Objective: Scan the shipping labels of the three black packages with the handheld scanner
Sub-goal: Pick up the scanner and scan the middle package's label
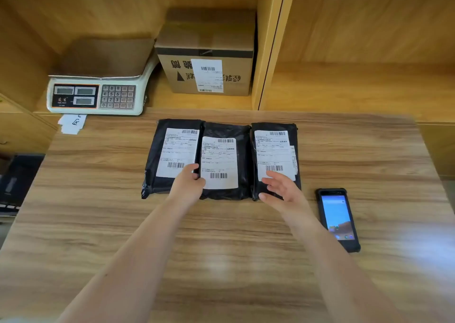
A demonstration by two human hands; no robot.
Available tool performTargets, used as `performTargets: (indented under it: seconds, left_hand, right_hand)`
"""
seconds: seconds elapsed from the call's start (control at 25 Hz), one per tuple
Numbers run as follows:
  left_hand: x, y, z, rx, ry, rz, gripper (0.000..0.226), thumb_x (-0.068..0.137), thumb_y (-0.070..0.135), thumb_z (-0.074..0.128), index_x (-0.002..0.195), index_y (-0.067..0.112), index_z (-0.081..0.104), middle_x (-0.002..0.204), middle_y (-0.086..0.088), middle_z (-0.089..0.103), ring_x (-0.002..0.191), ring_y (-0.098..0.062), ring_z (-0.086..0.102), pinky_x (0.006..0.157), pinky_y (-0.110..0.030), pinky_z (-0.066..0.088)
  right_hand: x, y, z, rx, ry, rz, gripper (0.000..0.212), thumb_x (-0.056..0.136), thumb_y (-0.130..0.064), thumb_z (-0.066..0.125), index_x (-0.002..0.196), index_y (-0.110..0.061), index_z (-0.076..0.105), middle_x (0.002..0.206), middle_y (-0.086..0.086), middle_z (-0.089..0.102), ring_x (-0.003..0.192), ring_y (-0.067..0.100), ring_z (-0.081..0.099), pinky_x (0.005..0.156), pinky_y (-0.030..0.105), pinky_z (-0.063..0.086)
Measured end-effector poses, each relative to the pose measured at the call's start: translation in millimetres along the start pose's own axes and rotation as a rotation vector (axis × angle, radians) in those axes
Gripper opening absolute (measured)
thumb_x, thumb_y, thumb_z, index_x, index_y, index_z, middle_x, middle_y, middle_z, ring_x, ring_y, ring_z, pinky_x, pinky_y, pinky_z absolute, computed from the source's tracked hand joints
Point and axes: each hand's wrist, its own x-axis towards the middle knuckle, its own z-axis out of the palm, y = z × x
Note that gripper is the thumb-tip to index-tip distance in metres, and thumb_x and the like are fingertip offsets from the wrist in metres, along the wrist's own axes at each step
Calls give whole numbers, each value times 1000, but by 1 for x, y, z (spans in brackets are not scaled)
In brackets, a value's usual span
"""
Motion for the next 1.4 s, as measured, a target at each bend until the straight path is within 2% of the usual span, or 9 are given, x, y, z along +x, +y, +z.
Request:
performTargets:
  seconds: [0.08, 0.16, 0.24, 0.32, 0.52, 0.72, 0.96, 1.2, 1.4]
  left_hand:
    - [5, 5, 3, 105, 14, 23, 48, 97, 9, 47, 145, 7, 44, 76, 3, 56, 61, -14, 51, 50, -25, 39]
    - [13, 12, 8, 206, 36, 3, 22, 99, 18, 51, 112, 4, 61, 69, -1, 53, 55, -14, 47, 47, -26, 34]
    - [20, 16, 10, 229, 85, -47, 34, 98, 26, 57, 68, 11, 47, 61, -2, 47, 51, -17, 44, 47, -25, 33]
    - [24, 18, 9, 227, 94, -65, 47, 95, 26, 60, 58, 15, 33, 57, -3, 43, 52, -22, 46, 50, -27, 38]
    - [18, 24, 10, 5, 8, -43, 35, 90, 26, 60, 66, 11, 39, 63, -3, 43, 59, -20, 42, 55, -27, 31]
    - [14, 26, 15, -432, -165, -203, 26, 79, 28, 68, 103, 18, 65, 114, -10, 75, 109, -34, 66, 104, -55, 47]
    - [22, 34, 21, -534, -137, -250, 119, 39, 49, 82, 148, 37, 33, 132, -5, 63, 124, -36, 57, 106, -60, 43]
    - [27, 44, 23, -505, -196, -316, 36, 73, 34, 78, 105, 19, 70, 111, -11, 76, 105, -33, 69, 102, -49, 49]
    - [30, 43, 24, -524, -147, -278, 33, 82, 24, 75, 113, 15, 68, 99, -11, 77, 91, -31, 72, 81, -41, 57]
  right_hand:
    - [2, -1, 1, 1, -4, 28, 54, 95, -6, 78, 116, -53, 60, 137, -12, 68, 141, 15, 54, 124, 46, 42]
    - [0, 0, 0, 5, 2, 41, 54, 95, -7, 78, 116, -53, 60, 137, -12, 68, 140, 15, 55, 123, 46, 42]
    - [-1, 0, 0, 8, 5, 54, 54, 96, -8, 78, 115, -54, 60, 140, -11, 67, 140, 15, 55, 123, 47, 42]
    - [-3, -1, 0, 19, 0, 55, 54, 96, -8, 77, 114, -55, 60, 142, -9, 66, 140, 15, 54, 121, 45, 43]
    - [-7, -3, -4, 10, 13, 53, 52, 97, -7, 76, 116, -53, 60, 143, -7, 66, 139, 15, 55, 117, 41, 43]
    - [-8, -3, -4, 14, 3, 51, 51, 97, -5, 76, 119, -49, 60, 128, -20, 67, 138, 14, 55, 111, 37, 42]
    - [-12, 1, -4, 23, 14, 47, 51, 97, -5, 75, 129, -41, 60, 133, -16, 66, 140, 14, 54, 107, 35, 42]
    - [-23, 5, -6, -12, 23, -13, 55, 96, -3, 77, 118, -51, 59, 130, -22, 66, 137, 9, 54, 99, 19, 48]
    - [-39, 17, -23, -59, 132, -40, 57, 95, -4, 78, 121, -51, 62, 133, -19, 69, 136, -3, 54, 116, 31, 44]
